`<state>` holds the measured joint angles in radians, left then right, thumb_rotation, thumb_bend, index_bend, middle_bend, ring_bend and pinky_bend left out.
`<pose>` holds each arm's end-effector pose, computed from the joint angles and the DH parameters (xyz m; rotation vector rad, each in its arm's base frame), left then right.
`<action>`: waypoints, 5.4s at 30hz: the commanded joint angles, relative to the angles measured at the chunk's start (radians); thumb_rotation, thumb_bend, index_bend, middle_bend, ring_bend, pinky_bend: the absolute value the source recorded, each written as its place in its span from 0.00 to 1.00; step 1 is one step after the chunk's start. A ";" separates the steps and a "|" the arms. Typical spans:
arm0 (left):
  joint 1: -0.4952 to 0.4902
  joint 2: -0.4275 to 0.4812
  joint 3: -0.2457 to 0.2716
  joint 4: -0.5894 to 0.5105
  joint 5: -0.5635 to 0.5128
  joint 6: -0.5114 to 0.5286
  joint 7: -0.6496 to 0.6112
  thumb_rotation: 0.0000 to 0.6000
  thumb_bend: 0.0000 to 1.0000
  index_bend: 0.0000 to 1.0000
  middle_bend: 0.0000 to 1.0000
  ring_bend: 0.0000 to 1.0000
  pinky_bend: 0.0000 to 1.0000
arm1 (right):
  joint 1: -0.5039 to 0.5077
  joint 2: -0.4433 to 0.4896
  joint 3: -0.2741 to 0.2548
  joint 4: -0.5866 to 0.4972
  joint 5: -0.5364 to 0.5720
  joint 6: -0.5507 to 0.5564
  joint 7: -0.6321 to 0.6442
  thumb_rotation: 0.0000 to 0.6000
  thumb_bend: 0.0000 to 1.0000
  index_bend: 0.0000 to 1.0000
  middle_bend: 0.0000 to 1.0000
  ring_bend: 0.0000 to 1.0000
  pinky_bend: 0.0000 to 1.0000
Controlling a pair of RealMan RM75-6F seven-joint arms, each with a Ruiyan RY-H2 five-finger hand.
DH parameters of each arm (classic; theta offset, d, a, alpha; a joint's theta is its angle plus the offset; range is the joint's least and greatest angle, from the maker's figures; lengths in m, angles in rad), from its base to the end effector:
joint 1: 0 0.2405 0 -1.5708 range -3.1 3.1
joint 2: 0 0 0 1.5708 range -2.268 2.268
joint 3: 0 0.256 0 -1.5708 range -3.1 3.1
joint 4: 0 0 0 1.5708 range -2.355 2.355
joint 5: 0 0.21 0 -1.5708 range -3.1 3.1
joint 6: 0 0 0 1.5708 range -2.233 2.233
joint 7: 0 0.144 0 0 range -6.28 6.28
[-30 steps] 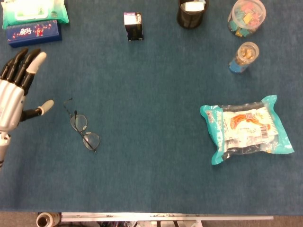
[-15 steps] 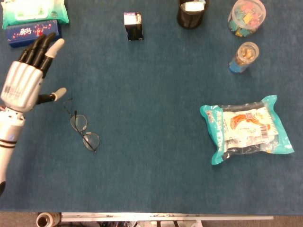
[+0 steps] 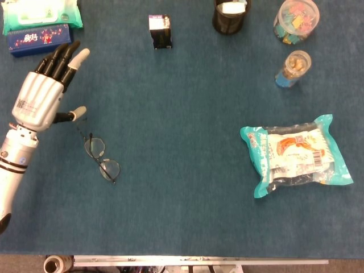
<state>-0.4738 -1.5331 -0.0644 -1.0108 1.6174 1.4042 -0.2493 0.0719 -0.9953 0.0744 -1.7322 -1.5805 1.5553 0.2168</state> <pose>-0.2691 0.3116 0.0626 -1.6832 -0.7085 -1.2076 -0.2805 -0.1798 0.1944 1.3338 -0.9694 1.1667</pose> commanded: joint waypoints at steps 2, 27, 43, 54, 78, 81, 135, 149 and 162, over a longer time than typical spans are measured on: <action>0.004 0.000 0.007 -0.003 -0.001 -0.002 -0.006 1.00 0.00 0.00 0.02 0.02 0.18 | 0.000 0.000 0.000 0.001 0.002 -0.002 0.000 1.00 0.21 0.53 0.43 0.29 0.29; 0.057 0.001 0.088 -0.002 0.086 0.099 -0.034 1.00 0.00 0.00 0.02 0.02 0.18 | 0.004 -0.004 0.000 0.005 0.008 -0.013 -0.001 1.00 0.21 0.53 0.43 0.29 0.29; 0.075 -0.027 0.125 0.041 0.119 0.115 -0.034 1.00 0.00 0.00 0.02 0.02 0.18 | 0.003 -0.001 0.002 0.006 0.010 -0.011 0.008 1.00 0.21 0.53 0.43 0.29 0.29; 0.085 -0.054 0.137 0.044 0.129 0.122 -0.031 1.00 0.00 0.00 0.02 0.02 0.18 | 0.003 -0.002 0.002 0.006 0.008 -0.011 0.008 1.00 0.21 0.53 0.43 0.29 0.29; 0.097 -0.126 0.155 0.084 0.135 0.112 -0.031 1.00 0.00 0.00 0.02 0.02 0.18 | -0.002 0.005 0.002 0.002 0.003 0.000 0.018 1.00 0.21 0.53 0.43 0.29 0.29; 0.099 -0.134 0.158 0.095 0.136 0.109 -0.034 1.00 0.00 0.00 0.02 0.02 0.18 | -0.002 0.006 0.003 0.003 0.003 0.001 0.019 1.00 0.21 0.53 0.43 0.29 0.29; 0.113 -0.152 0.169 0.206 0.123 0.099 -0.016 1.00 0.00 0.00 0.02 0.02 0.18 | -0.005 0.010 0.004 -0.001 0.000 0.006 0.024 1.00 0.21 0.53 0.43 0.29 0.29; 0.114 -0.184 0.182 0.237 0.130 0.087 -0.025 1.00 0.00 0.00 0.02 0.02 0.18 | -0.004 0.011 0.006 -0.001 0.003 0.005 0.026 1.00 0.21 0.53 0.43 0.29 0.29; 0.118 -0.178 0.188 0.223 0.131 0.088 -0.012 1.00 0.00 0.00 0.02 0.02 0.18 | -0.006 0.014 0.006 -0.003 0.002 0.009 0.033 1.00 0.21 0.53 0.43 0.29 0.29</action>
<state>-0.3560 -1.7102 0.1228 -0.7878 1.7490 1.4932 -0.2620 0.0665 -0.9811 0.0808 -1.7352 -1.5781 1.5643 0.2501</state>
